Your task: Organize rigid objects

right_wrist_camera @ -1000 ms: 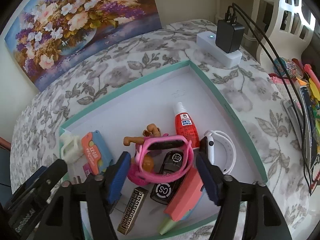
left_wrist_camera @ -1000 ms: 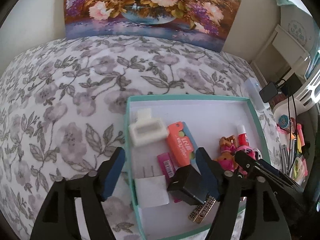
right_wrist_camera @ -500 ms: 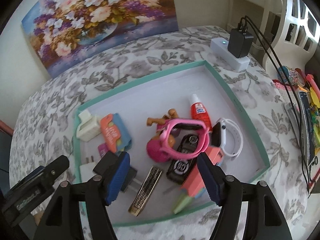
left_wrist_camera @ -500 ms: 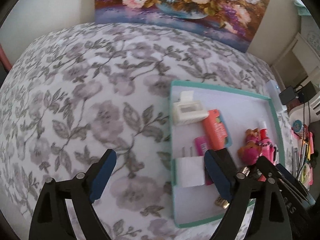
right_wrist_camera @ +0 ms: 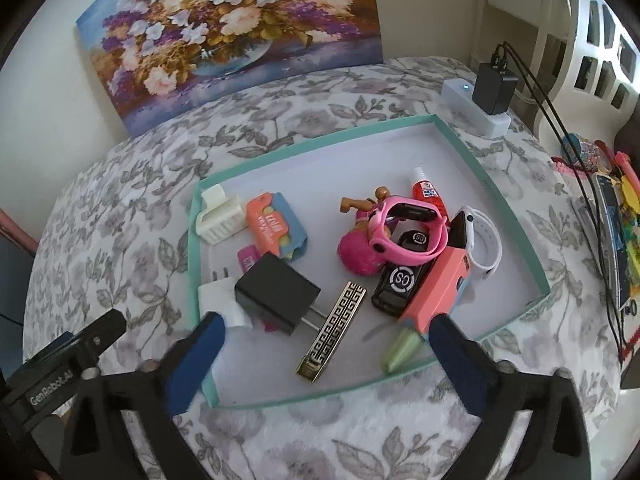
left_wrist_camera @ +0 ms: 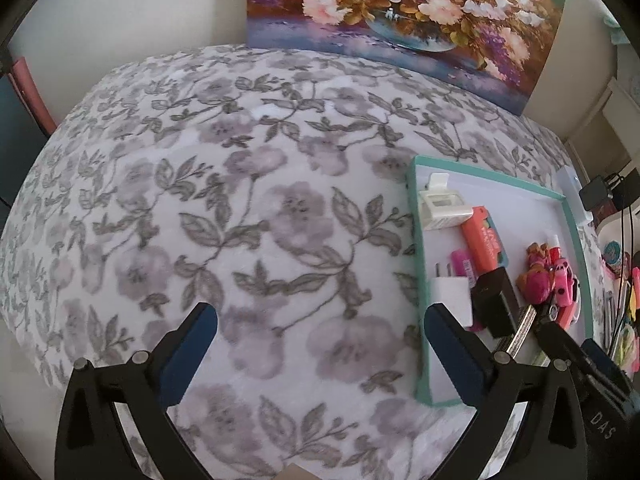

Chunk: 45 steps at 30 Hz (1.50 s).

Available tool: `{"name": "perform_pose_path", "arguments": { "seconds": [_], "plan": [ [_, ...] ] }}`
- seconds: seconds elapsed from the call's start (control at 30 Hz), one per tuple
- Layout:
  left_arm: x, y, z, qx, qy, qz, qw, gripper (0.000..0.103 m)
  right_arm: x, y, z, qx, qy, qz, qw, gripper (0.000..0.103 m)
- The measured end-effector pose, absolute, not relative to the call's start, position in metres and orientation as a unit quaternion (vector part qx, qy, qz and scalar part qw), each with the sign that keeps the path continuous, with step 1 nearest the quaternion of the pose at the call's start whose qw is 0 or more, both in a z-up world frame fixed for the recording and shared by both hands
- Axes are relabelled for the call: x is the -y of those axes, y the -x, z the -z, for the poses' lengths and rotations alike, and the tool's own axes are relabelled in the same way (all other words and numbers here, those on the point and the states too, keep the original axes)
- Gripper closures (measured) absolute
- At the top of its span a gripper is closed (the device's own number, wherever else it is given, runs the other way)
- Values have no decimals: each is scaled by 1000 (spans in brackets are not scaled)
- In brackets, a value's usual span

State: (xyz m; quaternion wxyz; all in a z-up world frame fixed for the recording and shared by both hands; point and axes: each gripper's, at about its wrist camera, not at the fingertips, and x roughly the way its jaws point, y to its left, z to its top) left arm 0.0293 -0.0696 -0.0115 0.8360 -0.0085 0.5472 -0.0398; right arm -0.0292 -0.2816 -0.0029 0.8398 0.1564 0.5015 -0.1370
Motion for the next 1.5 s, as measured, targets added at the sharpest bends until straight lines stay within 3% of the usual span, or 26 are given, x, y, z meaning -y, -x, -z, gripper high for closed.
{"name": "perform_pose_path", "arguments": {
  "seconds": [1.5],
  "plan": [
    [40, -1, -6, -524, -23, 28, 851, 0, 252, 43, -11, -496, -128, 120, 850, 0]
  ]
}}
